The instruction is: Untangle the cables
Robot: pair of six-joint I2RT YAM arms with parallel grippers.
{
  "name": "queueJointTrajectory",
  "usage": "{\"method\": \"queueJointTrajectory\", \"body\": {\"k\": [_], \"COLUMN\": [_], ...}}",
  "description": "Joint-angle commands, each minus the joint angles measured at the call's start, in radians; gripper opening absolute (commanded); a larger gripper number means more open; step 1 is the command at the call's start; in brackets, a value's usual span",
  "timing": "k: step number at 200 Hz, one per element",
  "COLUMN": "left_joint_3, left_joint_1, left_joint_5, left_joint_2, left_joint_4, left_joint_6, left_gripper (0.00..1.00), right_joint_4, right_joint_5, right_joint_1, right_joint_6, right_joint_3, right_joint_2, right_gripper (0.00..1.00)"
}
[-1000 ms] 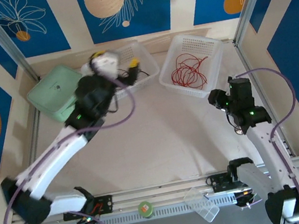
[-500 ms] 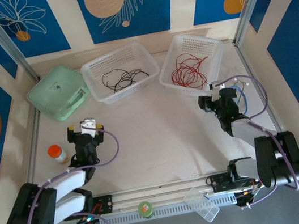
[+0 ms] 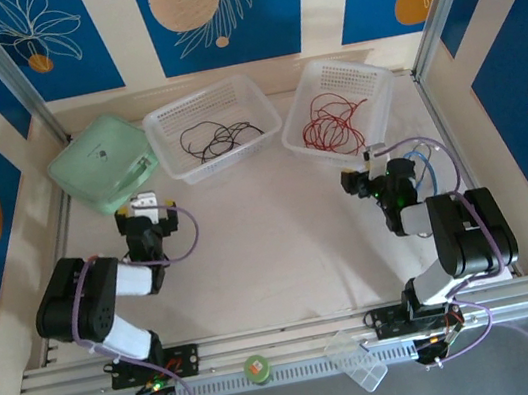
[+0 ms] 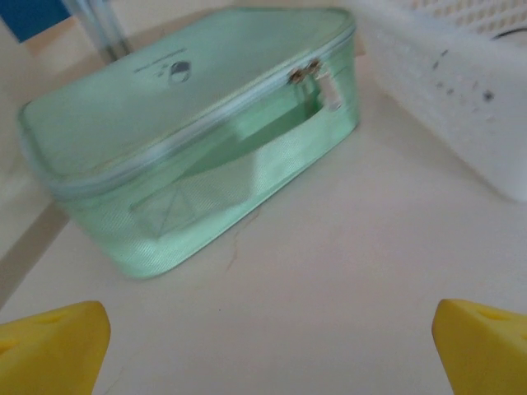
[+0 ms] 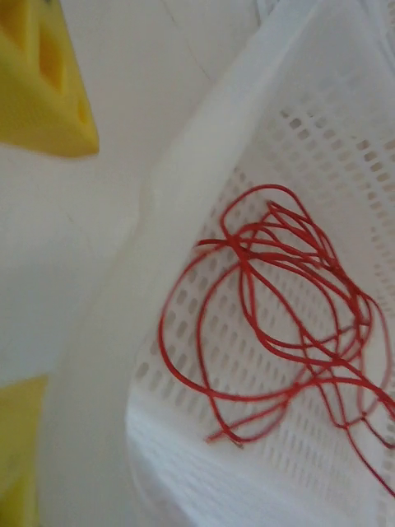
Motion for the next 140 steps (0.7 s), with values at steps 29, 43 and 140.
{"method": "queueJointTrajectory", "body": {"k": [29, 43, 140], "left_joint_3": [0.030, 0.040, 0.052], "left_joint_1": [0.063, 0.063, 0.071], "left_joint_5": [0.170, 0.159, 0.217], "left_joint_2": [0.001, 0.007, 0.008], "left_joint_4": [-0.055, -0.067, -0.087], "left_joint_6": [-0.050, -0.050, -0.043], "left_gripper": [1.00, 1.00, 1.00], "right_joint_4": [-0.016, -0.018, -0.017], "right_joint_5": [0.025, 0.026, 0.026], "right_joint_1": [0.011, 0.011, 0.011], "right_joint_6": [0.017, 0.017, 0.017], "right_joint_3": [0.037, 0.039, 0.039], "right_joint_2": [0.004, 0.004, 0.004], "right_gripper": [0.99, 0.99, 0.99]}}
